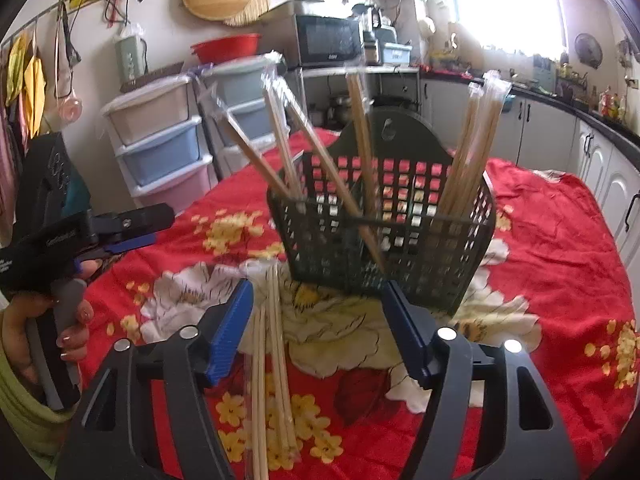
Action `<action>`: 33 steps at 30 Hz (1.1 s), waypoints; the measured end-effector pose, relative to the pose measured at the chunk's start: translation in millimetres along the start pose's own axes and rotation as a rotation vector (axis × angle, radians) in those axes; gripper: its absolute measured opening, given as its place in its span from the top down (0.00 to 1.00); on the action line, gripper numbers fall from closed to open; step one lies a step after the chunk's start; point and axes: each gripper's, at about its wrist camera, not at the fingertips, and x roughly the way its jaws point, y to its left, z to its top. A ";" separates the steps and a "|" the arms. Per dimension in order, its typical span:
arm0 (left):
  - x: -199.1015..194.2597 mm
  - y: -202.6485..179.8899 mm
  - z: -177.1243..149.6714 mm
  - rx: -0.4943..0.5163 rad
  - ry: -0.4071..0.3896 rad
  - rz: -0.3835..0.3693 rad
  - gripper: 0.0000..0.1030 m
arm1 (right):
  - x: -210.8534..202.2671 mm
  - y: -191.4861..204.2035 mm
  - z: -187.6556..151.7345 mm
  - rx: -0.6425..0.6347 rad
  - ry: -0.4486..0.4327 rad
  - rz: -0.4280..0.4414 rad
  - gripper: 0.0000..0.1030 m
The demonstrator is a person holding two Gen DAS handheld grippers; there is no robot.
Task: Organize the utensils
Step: 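Lower the left tool to the chopstick pile while the right tool closes on a chopstick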
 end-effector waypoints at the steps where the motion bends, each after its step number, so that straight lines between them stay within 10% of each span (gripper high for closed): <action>1: 2.6 0.9 -1.6 -0.005 0.014 -0.004 0.24 | 1.2 1.0 -2.5 -0.005 0.013 0.007 0.42; 14: 44.3 1.0 -30.7 -0.039 0.187 -0.083 0.66 | 5.7 4.4 -57.3 0.008 0.162 0.071 0.71; 33: 86.1 6.9 -42.9 -0.098 0.302 -0.133 0.76 | 12.9 2.1 -89.0 0.040 0.262 0.100 0.79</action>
